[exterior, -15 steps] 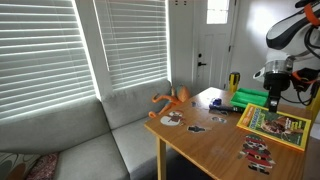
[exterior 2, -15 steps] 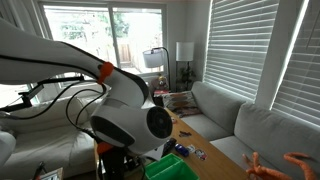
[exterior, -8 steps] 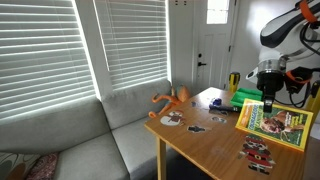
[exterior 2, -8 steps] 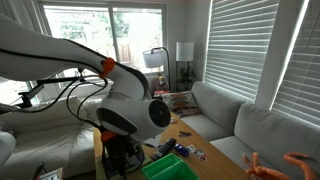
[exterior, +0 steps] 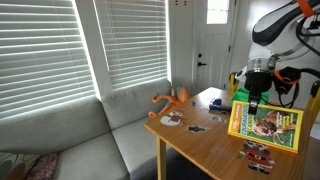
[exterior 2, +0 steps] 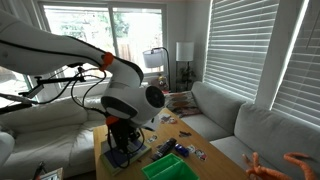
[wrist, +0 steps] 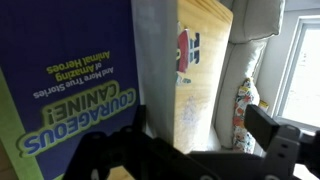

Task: Open the front cover of the book

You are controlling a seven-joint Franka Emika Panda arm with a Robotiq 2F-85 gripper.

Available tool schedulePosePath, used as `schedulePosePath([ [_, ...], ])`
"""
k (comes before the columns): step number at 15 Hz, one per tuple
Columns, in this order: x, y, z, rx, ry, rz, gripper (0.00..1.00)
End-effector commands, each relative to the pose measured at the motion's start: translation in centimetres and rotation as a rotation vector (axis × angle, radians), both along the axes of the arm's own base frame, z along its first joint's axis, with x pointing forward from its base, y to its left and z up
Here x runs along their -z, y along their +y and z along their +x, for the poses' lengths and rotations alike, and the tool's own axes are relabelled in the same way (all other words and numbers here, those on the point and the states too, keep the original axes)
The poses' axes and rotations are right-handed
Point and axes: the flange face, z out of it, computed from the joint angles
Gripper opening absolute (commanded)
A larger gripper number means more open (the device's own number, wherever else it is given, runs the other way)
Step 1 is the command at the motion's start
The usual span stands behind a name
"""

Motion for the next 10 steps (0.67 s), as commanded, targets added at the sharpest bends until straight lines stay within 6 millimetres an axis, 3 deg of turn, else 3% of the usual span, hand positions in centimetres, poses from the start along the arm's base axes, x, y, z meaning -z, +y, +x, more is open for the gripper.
schedulePosePath([
  [1, -1.7, 2.5, 0.3, 0.062, 0.008, 0.031, 1.0],
  [6, -2.3, 5.4, -0.1, 0.068, 0.091, 0.036, 1.0],
  [10, -1.5, 6.9, -0.4, 0.066, 0.151, -0.031, 1.0],
])
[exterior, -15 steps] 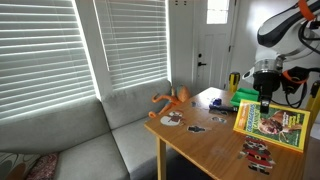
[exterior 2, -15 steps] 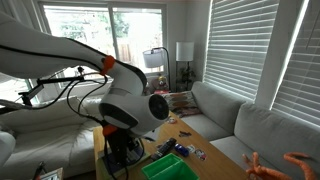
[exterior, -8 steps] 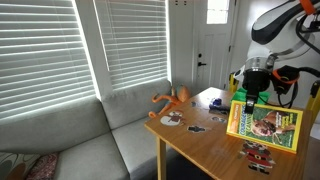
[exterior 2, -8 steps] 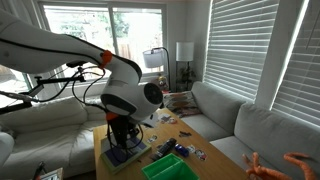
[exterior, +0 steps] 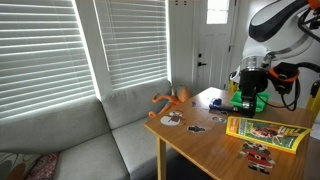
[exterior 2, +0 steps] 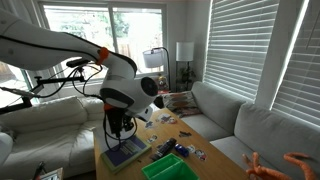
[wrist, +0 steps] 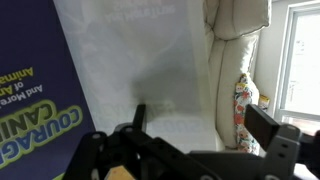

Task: Open the front cover of the book

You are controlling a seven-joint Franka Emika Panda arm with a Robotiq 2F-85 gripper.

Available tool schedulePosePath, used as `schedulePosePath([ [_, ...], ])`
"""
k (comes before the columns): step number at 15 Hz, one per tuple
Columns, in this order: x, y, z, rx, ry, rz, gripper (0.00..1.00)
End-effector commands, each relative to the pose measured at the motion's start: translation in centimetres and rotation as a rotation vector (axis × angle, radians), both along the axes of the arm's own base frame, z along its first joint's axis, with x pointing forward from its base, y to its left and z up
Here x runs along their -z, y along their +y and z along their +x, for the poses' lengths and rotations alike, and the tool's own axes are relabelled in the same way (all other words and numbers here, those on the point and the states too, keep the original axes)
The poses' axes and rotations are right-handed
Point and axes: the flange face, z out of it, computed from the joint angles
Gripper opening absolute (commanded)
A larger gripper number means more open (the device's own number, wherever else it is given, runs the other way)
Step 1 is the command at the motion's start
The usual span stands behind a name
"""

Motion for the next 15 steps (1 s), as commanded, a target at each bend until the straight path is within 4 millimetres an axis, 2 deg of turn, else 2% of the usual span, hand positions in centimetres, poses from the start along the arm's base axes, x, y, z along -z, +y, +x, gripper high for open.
schedulePosePath([
  [1, 0.4, 1.6, -0.8, -0.003, 0.062, -0.048, 1.0],
  [9, 4.8, 4.5, -1.1, -0.152, 0.087, -0.316, 1.0],
  [15, 6.4, 5.8, -1.5, -0.227, -0.004, -0.382, 1.0],
])
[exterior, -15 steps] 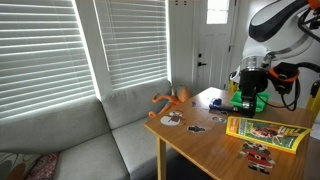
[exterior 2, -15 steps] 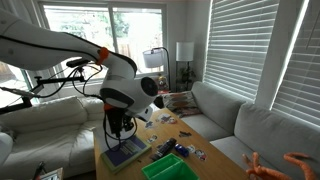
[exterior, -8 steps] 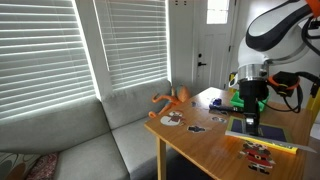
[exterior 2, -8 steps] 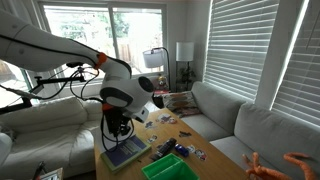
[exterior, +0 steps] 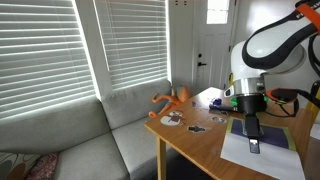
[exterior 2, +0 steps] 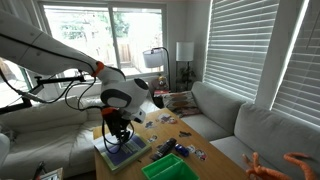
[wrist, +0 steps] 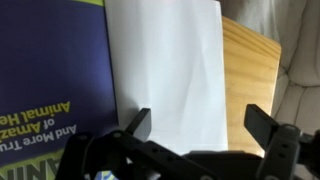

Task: Open the front cover of the book

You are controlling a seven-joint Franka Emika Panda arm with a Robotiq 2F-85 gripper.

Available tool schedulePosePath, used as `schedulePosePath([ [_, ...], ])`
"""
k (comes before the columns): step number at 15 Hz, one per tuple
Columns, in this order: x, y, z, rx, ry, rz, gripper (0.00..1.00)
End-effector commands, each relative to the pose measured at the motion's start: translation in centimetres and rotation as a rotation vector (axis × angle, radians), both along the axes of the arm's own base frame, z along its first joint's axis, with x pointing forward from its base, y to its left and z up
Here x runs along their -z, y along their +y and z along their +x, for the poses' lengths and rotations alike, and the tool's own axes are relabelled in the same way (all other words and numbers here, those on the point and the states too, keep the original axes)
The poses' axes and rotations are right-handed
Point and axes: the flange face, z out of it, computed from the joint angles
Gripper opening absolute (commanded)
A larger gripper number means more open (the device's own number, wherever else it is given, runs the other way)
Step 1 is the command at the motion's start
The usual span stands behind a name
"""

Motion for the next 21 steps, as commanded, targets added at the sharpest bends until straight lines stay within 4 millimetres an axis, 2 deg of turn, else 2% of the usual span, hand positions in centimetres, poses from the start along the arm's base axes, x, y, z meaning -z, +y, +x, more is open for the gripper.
schedulePosePath([
  [1, 1.2, 0.3, -0.4, -0.055, -0.085, -0.073, 1.0],
  [5, 1.8, 0.9, -0.8, -0.131, -0.205, -0.188, 1.0],
  [21, -1.0, 6.0, -1.3, -0.247, -0.388, -0.302, 1.0],
])
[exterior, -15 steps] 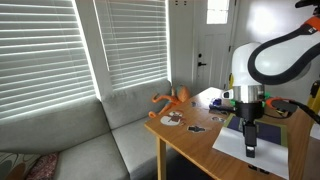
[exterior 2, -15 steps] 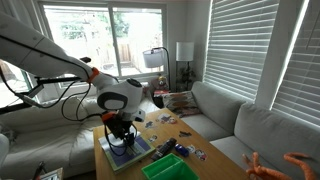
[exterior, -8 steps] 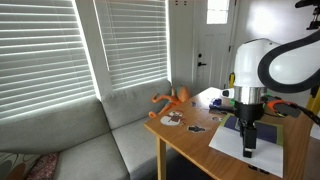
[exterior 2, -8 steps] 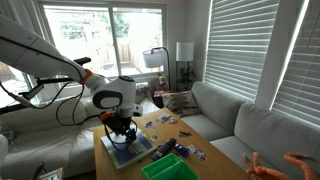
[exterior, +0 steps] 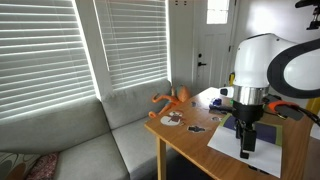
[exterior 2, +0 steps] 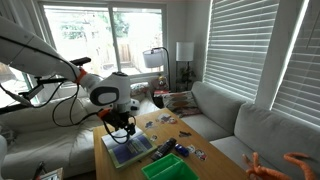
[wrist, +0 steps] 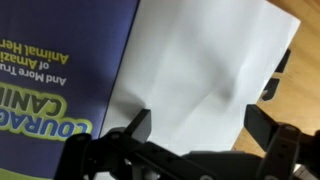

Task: Open the front cover of the book

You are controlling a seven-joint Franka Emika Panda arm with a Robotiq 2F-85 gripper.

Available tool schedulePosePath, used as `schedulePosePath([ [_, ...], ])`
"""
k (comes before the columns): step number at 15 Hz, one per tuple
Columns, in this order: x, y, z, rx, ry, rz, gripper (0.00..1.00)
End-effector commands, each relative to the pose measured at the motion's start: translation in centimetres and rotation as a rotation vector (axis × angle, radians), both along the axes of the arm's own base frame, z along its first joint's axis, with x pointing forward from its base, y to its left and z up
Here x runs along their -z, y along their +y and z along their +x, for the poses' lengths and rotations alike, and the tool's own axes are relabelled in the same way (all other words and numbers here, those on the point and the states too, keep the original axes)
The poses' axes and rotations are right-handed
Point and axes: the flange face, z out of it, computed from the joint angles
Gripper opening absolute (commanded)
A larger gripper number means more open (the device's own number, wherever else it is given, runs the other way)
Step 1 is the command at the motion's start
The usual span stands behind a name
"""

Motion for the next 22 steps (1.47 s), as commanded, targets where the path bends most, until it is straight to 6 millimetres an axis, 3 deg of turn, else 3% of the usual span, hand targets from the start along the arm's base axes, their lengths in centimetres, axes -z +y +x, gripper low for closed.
schedulePosePath([
  [1, -0.7, 1.2, -0.7, -0.025, -0.045, -0.061, 1.0],
  [22, 0.3, 2.0, -1.5, -0.091, -0.065, -0.188, 1.0],
])
